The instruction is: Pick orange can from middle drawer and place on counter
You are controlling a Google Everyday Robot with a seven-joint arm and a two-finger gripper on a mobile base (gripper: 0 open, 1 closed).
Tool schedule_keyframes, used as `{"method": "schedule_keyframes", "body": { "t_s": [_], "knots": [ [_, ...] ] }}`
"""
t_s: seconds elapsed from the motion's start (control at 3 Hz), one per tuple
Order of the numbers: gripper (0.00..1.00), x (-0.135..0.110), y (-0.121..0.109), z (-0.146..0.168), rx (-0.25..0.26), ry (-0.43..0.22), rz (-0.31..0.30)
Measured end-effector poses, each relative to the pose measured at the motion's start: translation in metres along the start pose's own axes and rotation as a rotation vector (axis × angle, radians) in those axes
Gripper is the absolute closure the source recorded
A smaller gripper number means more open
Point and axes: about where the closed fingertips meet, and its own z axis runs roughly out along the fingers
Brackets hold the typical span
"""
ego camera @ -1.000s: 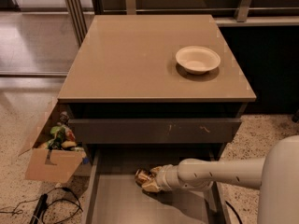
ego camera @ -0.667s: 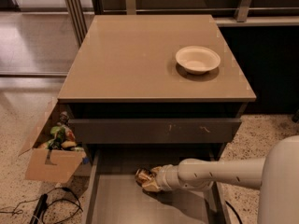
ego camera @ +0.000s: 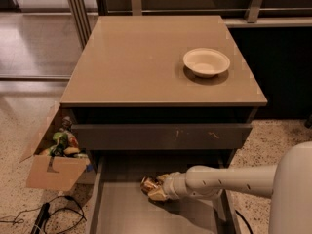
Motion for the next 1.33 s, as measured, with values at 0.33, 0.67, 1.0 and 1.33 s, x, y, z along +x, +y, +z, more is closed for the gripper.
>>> {"method": "schedule_keyframes", "body": {
  "t_s": [0.33, 0.67, 1.0, 1.33],
  "knots": [
    [1.0, -0.011, -0.001, -0.008, -0.005, -0.012, -0.006],
    [1.0, -0.034, -0.002, -0.032, -0.009, -0.051, -0.029],
    [1.0, -0.059, -0.003, -0.075, -0.001, -0.103, -0.059],
    [1.0, -0.07, 0.003, -0.121, 0.016, -0.146, -0.086]
  ]
}}
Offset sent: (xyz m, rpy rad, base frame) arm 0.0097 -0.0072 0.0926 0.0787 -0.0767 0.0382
